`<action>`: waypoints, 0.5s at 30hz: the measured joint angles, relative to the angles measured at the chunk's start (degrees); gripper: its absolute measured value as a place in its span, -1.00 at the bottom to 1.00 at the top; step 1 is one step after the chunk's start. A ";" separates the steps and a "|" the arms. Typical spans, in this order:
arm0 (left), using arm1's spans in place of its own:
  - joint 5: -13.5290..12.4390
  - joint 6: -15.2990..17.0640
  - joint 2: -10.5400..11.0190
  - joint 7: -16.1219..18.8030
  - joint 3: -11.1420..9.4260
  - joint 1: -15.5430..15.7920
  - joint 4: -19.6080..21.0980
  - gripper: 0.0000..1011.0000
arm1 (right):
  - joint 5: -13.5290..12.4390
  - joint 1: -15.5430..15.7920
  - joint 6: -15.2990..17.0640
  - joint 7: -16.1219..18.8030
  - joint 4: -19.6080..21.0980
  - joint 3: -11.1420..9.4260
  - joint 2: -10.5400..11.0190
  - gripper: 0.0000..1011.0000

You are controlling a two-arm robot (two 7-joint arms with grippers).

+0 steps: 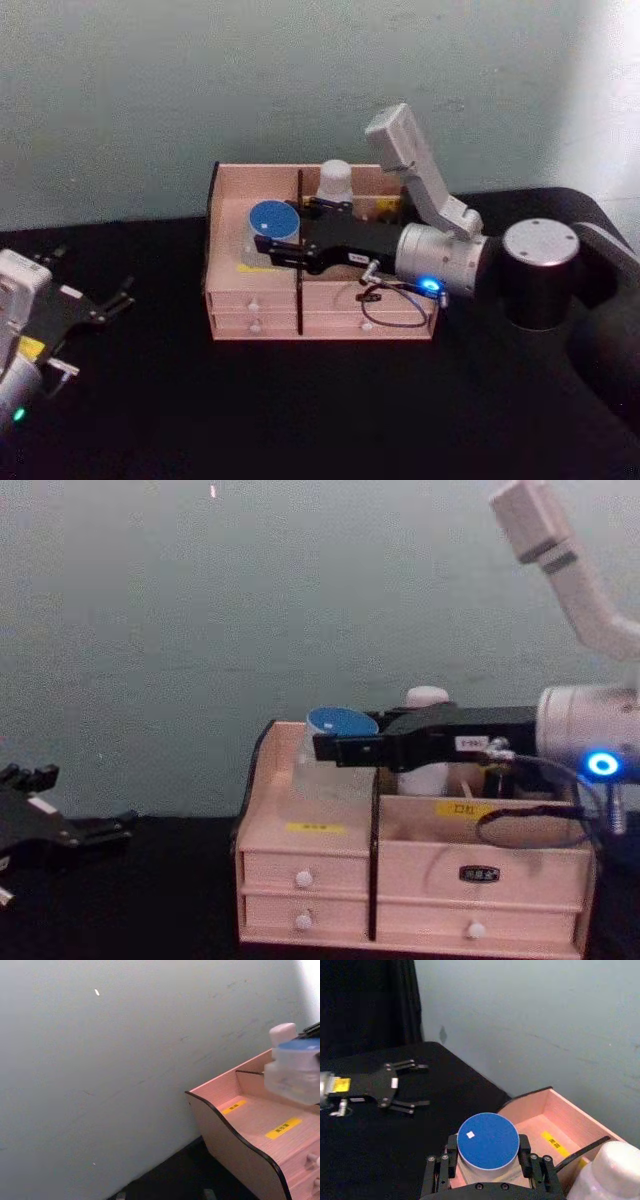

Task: Pick up the facial cleanser and watermelon frost from the table and place them into the tiered storage box.

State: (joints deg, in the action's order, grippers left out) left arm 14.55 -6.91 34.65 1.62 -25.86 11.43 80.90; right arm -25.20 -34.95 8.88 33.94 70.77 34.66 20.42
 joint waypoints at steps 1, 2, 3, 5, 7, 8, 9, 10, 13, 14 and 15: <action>0.00 0.00 0.00 0.00 0.00 0.00 0.00 0.98 | 0.24 -0.38 0.16 -0.15 -0.60 0.16 -0.38 0.40; 0.00 0.00 0.00 0.00 0.00 0.00 0.00 0.98 | 0.40 -0.71 0.27 -0.28 -1.18 0.28 -0.72 0.40; 0.00 0.00 0.00 0.00 0.00 0.00 0.00 0.98 | 0.60 -1.06 0.39 -0.40 -1.77 0.41 -1.08 0.40; 0.00 0.00 0.00 0.00 0.00 0.00 0.00 0.98 | 1.13 -2.02 0.63 -0.57 -3.57 0.76 -2.14 0.40; 0.00 0.00 0.00 0.00 0.00 0.00 0.00 0.98 | 1.69 -2.97 0.73 -0.74 -5.43 1.05 -3.13 0.40; 0.00 0.00 0.00 0.00 0.00 0.00 0.00 0.98 | 1.87 -3.27 0.74 -0.78 -5.97 1.14 -3.49 0.40; 0.00 0.00 0.00 0.00 0.00 0.00 0.00 0.98 | 2.03 -3.54 0.74 -0.82 -6.57 1.20 -3.81 0.40; 0.00 0.00 0.00 0.00 0.00 0.00 0.00 0.98 | 2.31 -3.98 0.74 -0.86 -7.56 1.29 -4.31 0.40; 0.00 0.00 0.00 0.00 0.00 0.00 0.00 0.98 | 2.90 -4.90 0.79 -1.10 -9.60 1.32 -5.41 0.40; 0.00 0.00 0.00 0.00 0.00 0.00 0.00 0.98 | 3.16 -5.33 0.80 -1.23 -10.53 1.32 -5.91 0.40; 0.00 0.00 0.00 0.00 0.00 0.00 0.00 0.98 | 3.16 -5.33 0.80 -1.23 -10.53 1.32 -5.91 0.40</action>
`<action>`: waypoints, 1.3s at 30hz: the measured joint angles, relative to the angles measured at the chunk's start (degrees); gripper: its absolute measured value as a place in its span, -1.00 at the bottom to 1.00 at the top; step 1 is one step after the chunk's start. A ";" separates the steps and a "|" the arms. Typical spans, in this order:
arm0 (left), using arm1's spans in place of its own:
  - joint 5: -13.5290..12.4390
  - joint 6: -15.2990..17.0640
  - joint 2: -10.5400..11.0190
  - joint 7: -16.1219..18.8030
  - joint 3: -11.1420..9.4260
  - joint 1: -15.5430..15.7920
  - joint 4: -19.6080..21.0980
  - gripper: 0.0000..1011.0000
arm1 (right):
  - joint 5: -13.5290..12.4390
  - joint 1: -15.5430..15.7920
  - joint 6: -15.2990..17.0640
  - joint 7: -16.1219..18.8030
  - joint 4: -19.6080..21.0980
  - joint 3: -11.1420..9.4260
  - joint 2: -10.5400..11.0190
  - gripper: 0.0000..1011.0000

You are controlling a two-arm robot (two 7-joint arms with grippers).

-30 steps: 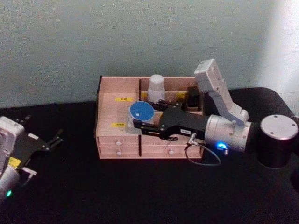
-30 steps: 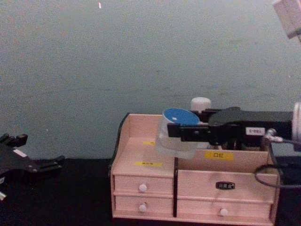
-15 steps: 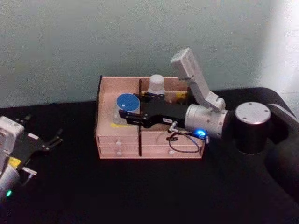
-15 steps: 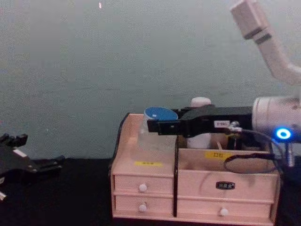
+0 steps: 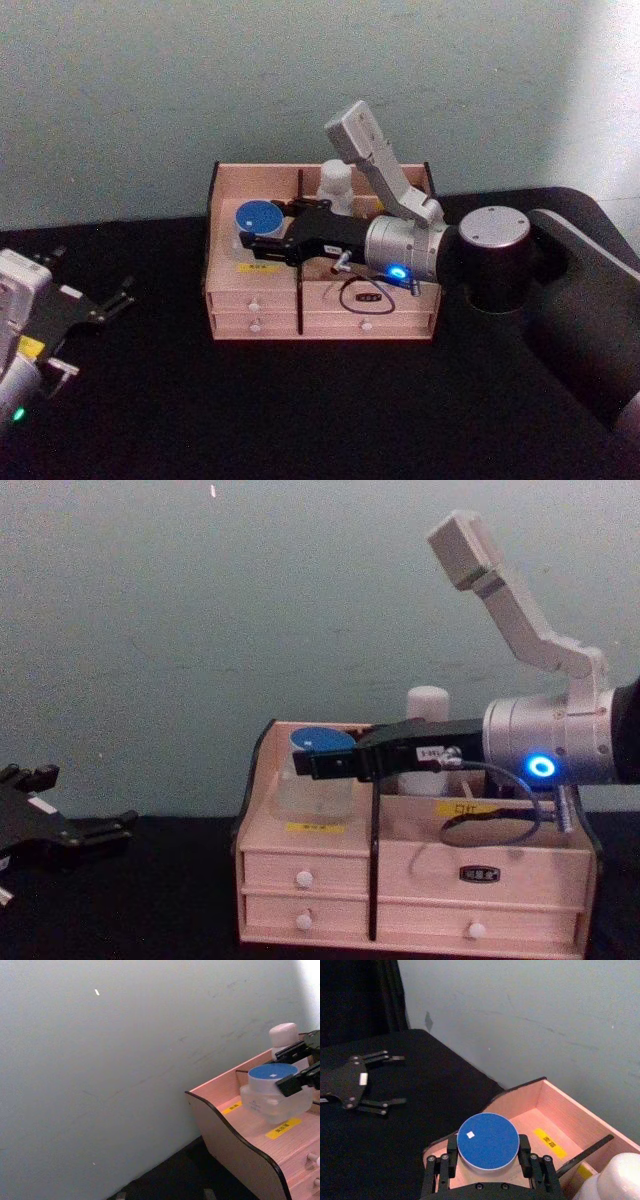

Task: Pick up the facial cleanser and watermelon frost from the table and place them into the tiered storage box.

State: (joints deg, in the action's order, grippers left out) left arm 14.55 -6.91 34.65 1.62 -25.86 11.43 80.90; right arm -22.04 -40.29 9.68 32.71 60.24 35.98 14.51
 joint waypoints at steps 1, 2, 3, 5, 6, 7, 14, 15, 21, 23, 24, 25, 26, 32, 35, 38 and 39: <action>0.00 0.00 0.00 0.00 0.00 0.00 0.00 0.98 | 0.27 -0.37 0.04 -0.10 -0.87 -0.02 -0.43 0.40; 0.00 0.00 0.00 0.00 0.00 0.00 0.00 0.98 | 0.38 -0.55 0.05 -0.13 -1.26 -0.05 -0.64 0.40; 0.00 0.00 0.00 0.00 0.00 0.00 0.00 0.98 | 0.63 -0.82 0.09 -0.19 -1.93 -0.14 -0.98 0.40; 0.00 0.00 0.00 0.00 0.00 0.00 0.00 0.98 | 0.83 -1.12 0.15 -0.22 -2.68 -0.26 -1.34 0.40; 0.00 0.00 0.00 0.00 0.00 0.00 0.00 0.98 | 1.01 -1.42 0.21 -0.25 -3.33 -0.39 -1.72 0.40; 0.00 0.00 0.00 0.00 0.00 0.00 0.00 0.98 | 1.01 -1.42 0.21 -0.25 -3.33 -0.39 -1.72 0.40; 0.00 0.00 0.00 0.00 0.00 0.00 0.00 0.98 | 1.88 -2.38 0.50 -0.56 -6.00 -0.98 -3.23 0.40; 0.00 0.00 0.00 0.00 0.00 0.00 0.00 0.98 | 1.99 -2.43 0.52 -0.61 -6.19 -1.04 -3.34 0.40; 0.00 0.00 0.00 0.00 0.00 0.00 0.00 0.98 | 1.98 -2.44 0.53 -0.58 -6.17 -1.05 -3.26 0.40; 0.00 0.00 0.00 0.00 0.00 0.00 0.00 0.98 | 1.97 -2.44 0.53 -0.58 -6.14 -1.05 -3.25 0.40; 0.00 0.00 0.00 0.00 0.00 0.00 0.00 0.98 | 1.96 -2.44 0.53 -0.57 -6.13 -1.05 -3.25 0.40; 0.00 0.00 0.00 0.00 0.00 0.00 0.00 0.98 | 1.95 -2.43 0.53 -0.56 -6.11 -1.04 -3.24 0.40; 0.00 0.00 0.00 0.00 0.00 0.00 0.00 0.98 | 1.95 -2.43 0.53 -0.56 -6.11 -1.04 -3.24 0.40; 0.00 0.00 0.00 0.00 0.00 0.00 0.00 0.98 | 1.88 -2.44 0.51 -0.52 -6.01 -1.02 -3.22 0.60; 0.00 0.00 0.00 0.00 0.00 0.00 0.00 0.98 | 1.86 -2.43 0.50 -0.50 -5.99 -1.00 -3.21 0.71; 0.00 0.00 0.00 0.00 0.00 0.00 0.00 0.98 | 1.85 -2.42 0.49 -0.49 -5.98 -0.99 -3.19 0.87; 0.00 0.00 0.00 0.00 0.00 0.00 0.00 0.98 | 1.84 -2.42 0.49 -0.49 -5.97 -0.99 -3.19 0.90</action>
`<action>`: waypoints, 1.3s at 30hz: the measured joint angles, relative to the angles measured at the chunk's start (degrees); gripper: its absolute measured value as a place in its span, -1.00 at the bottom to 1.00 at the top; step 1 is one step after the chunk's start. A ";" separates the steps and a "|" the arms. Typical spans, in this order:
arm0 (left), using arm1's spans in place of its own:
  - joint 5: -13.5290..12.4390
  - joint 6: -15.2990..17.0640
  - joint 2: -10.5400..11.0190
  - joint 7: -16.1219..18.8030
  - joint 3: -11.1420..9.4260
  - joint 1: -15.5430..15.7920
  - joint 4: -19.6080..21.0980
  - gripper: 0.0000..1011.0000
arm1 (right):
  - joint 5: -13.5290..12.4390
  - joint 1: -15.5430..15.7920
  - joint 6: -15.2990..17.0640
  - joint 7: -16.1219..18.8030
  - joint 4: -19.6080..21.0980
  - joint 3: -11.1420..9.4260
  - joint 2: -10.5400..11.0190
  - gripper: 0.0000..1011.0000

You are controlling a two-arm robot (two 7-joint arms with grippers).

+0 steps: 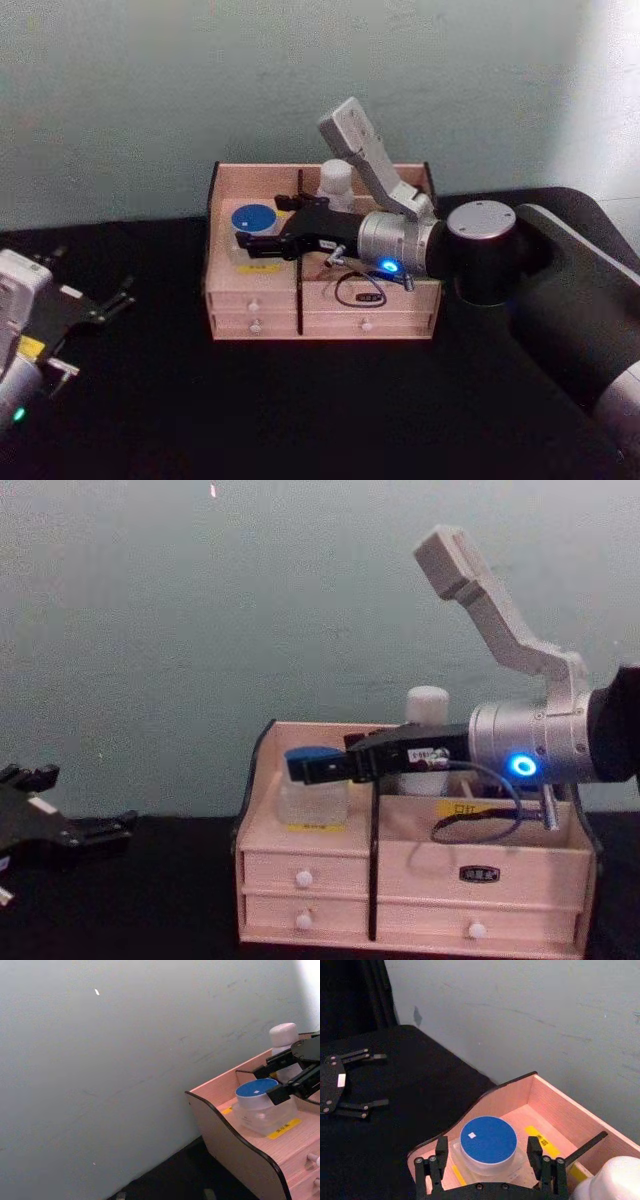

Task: Pick up the facial cleanser and watermelon frost from the table and place them into the tiered storage box.

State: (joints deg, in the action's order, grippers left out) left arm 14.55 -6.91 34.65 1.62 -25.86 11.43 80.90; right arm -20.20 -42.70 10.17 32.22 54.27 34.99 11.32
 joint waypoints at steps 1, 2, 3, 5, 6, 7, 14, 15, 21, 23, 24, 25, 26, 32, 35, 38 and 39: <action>0.00 0.00 0.00 0.00 0.00 0.00 0.00 0.98 | -0.01 0.00 0.00 0.01 0.01 0.00 0.01 0.98; 0.00 0.00 0.00 -0.01 0.00 0.00 0.00 0.98 | -0.01 0.01 -0.01 0.01 0.01 0.00 0.01 0.98; 0.00 0.00 0.00 0.00 0.00 0.00 0.00 0.98 | -0.02 0.02 -0.02 0.02 0.03 0.00 0.01 0.98; 0.00 0.00 0.00 0.00 0.00 0.00 0.00 0.98 | -0.02 0.02 -0.03 0.03 0.04 0.00 0.02 0.98; 0.00 0.00 0.00 0.00 0.00 0.00 0.00 0.98 | -0.02 0.03 -0.03 0.04 0.05 0.01 0.03 0.98; 0.00 0.00 0.00 0.00 0.00 0.00 0.00 0.98 | -0.02 0.03 -0.03 0.04 0.06 0.00 0.03 0.98; 0.00 0.00 0.00 0.00 0.00 0.00 0.00 0.98 | 0.09 2.32 -1.69 -0.32 4.35 -1.35 1.42 0.98; 0.00 0.00 0.00 -0.01 0.00 0.00 0.00 0.98 | -0.04 3.17 -2.14 -0.37 5.84 -1.84 2.01 0.98; 0.00 0.00 0.00 0.00 0.00 0.00 0.00 0.98 | -2.19 7.03 -4.43 0.96 11.92 -4.06 4.85 0.98; 0.00 0.00 0.00 0.00 0.00 0.00 0.00 0.98 | -3.49 8.70 -5.48 2.33 14.20 -4.72 6.38 0.98; 0.00 0.00 0.00 0.00 0.00 0.00 0.00 0.98 | -4.07 9.39 -5.85 3.06 15.19 -4.98 7.09 0.98; 0.00 0.00 0.00 0.00 0.00 0.00 0.00 0.98 | -4.51 9.92 -6.07 3.62 15.92 -5.16 7.63 0.98; 0.00 0.00 0.00 0.00 0.00 0.00 0.00 0.98 | -5.12 10.52 -6.32 4.32 16.70 -5.33 8.29 0.98; 0.00 0.00 0.00 0.00 0.00 0.00 0.00 0.98 | -9.61 16.79 -7.37 10.11 24.15 -6.56 15.65 0.98; 0.00 0.00 0.00 0.00 0.00 0.00 0.00 0.98 | -10.53 19.00 -7.35 10.94 26.54 -6.96 18.33 0.98; 0.00 0.00 0.00 0.00 0.00 0.00 0.00 0.98 | -11.47 22.44 -6.92 10.80 29.52 -7.77 22.21 0.98; 0.00 0.00 0.00 0.00 0.00 0.00 0.00 0.98 | -11.58 23.14 -6.81 10.50 30.05 -8.01 22.93 0.98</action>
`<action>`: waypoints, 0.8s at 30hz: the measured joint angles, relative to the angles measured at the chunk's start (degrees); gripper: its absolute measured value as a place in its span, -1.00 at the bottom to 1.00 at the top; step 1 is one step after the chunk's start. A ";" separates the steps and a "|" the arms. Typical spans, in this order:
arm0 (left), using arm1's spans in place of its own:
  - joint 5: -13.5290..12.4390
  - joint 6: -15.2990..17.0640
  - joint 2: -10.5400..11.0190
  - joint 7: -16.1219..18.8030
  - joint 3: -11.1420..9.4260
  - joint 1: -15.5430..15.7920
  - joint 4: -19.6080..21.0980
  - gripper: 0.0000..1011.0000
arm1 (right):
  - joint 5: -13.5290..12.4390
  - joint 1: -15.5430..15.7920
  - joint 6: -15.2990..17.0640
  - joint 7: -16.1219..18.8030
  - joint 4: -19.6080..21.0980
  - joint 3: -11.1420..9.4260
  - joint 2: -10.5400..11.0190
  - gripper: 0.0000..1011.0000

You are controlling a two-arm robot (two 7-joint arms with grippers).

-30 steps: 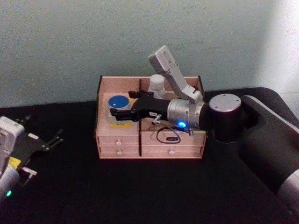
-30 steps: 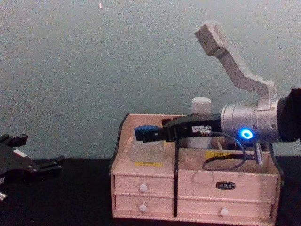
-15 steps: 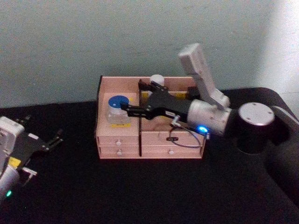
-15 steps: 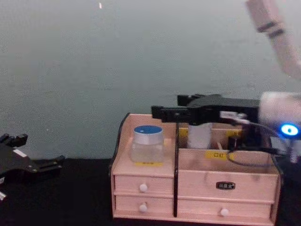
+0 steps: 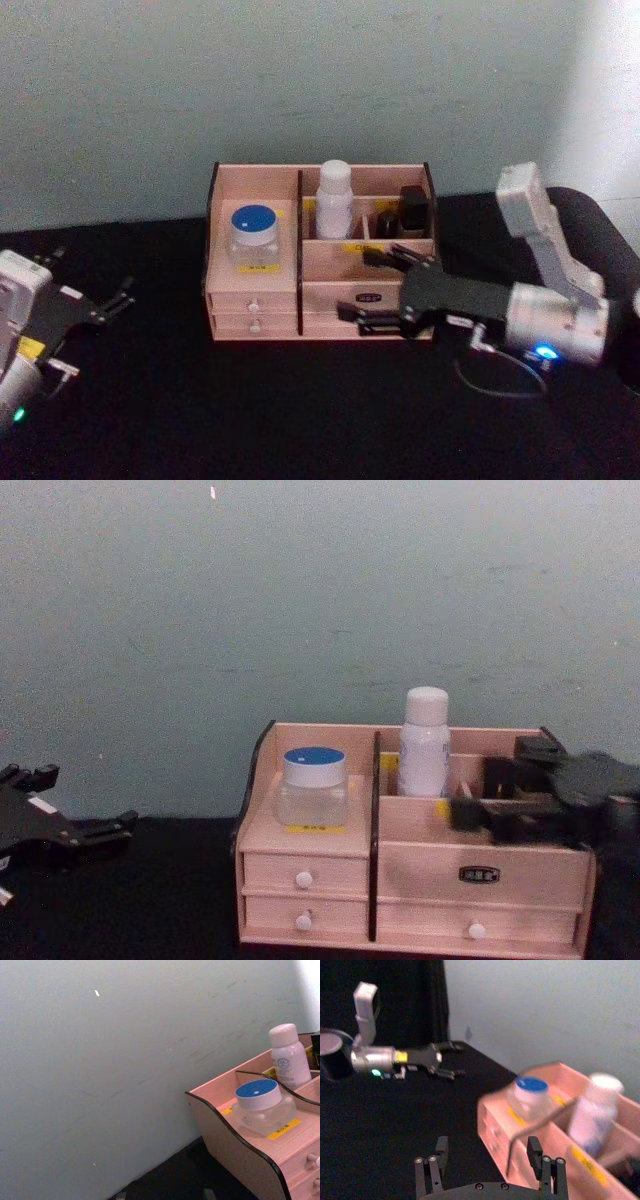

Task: Pick up the facial cleanser and watermelon frost from the table and place them into the tiered storage box.

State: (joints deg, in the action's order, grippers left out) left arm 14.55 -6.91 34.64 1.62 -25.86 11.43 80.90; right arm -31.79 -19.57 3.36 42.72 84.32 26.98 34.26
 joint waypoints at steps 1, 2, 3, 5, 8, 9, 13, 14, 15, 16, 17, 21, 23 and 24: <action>0.00 0.00 0.00 0.00 0.00 0.00 0.00 0.98 | -0.13 0.66 0.08 -0.48 0.48 -0.27 0.65 0.98; 0.00 0.00 0.00 0.00 0.00 0.00 0.00 0.98 | -0.28 1.94 0.17 -1.74 1.41 -0.85 1.84 0.98; 0.00 0.00 0.00 0.00 0.00 0.00 0.00 0.98 | -0.34 2.45 0.23 -2.44 1.79 -1.14 2.29 0.98; 0.00 0.00 0.00 0.00 0.00 0.00 0.00 0.98 | -0.40 3.57 0.27 -4.16 2.50 -1.89 3.14 0.98; 0.00 0.00 0.00 0.00 0.00 0.00 0.00 0.98 | -0.38 5.52 0.33 -8.29 3.51 -3.71 4.00 0.98; 0.00 0.00 0.00 0.00 0.00 0.00 0.00 0.98 | -0.34 6.01 0.34 -9.72 3.73 -4.34 4.05 0.98; 0.00 0.00 0.00 0.00 0.00 0.00 0.00 0.98 | 0.53 8.89 1.07 -19.68 4.90 -8.82 2.84 0.98; 0.00 0.00 0.00 0.00 0.00 0.00 0.00 0.98 | 0.79 9.33 1.20 -21.50 5.10 -9.63 2.44 0.98; 0.00 0.00 0.00 0.00 0.00 0.00 0.00 0.98 | 1.31 10.08 1.36 -25.13 5.44 -11.15 1.50 0.98; 0.00 0.00 0.00 0.00 0.00 0.00 0.00 0.98 | 1.55 10.34 1.44 -26.60 5.53 -11.77 1.02 0.98; 0.00 0.00 0.00 0.00 0.00 0.00 0.00 0.98 | 1.94 10.61 1.60 -28.65 5.64 -12.45 0.42 0.98; 0.00 0.00 0.00 0.00 0.00 0.00 0.00 0.98 | 5.51 11.14 2.02 -37.08 5.67 -14.02 -2.29 0.98; 0.00 0.00 0.00 0.00 0.00 0.00 0.00 0.98 | 9.22 11.14 1.92 -42.29 5.14 -13.80 -4.02 0.98; 0.00 0.00 0.00 0.00 0.00 0.00 0.00 0.98 | 10.47 11.11 1.88 -43.79 4.82 -13.58 -4.61 0.98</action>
State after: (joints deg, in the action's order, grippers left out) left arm 14.55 -6.91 34.65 1.62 -25.86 11.43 80.90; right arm -21.31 -8.45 5.24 -1.07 89.14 13.40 29.64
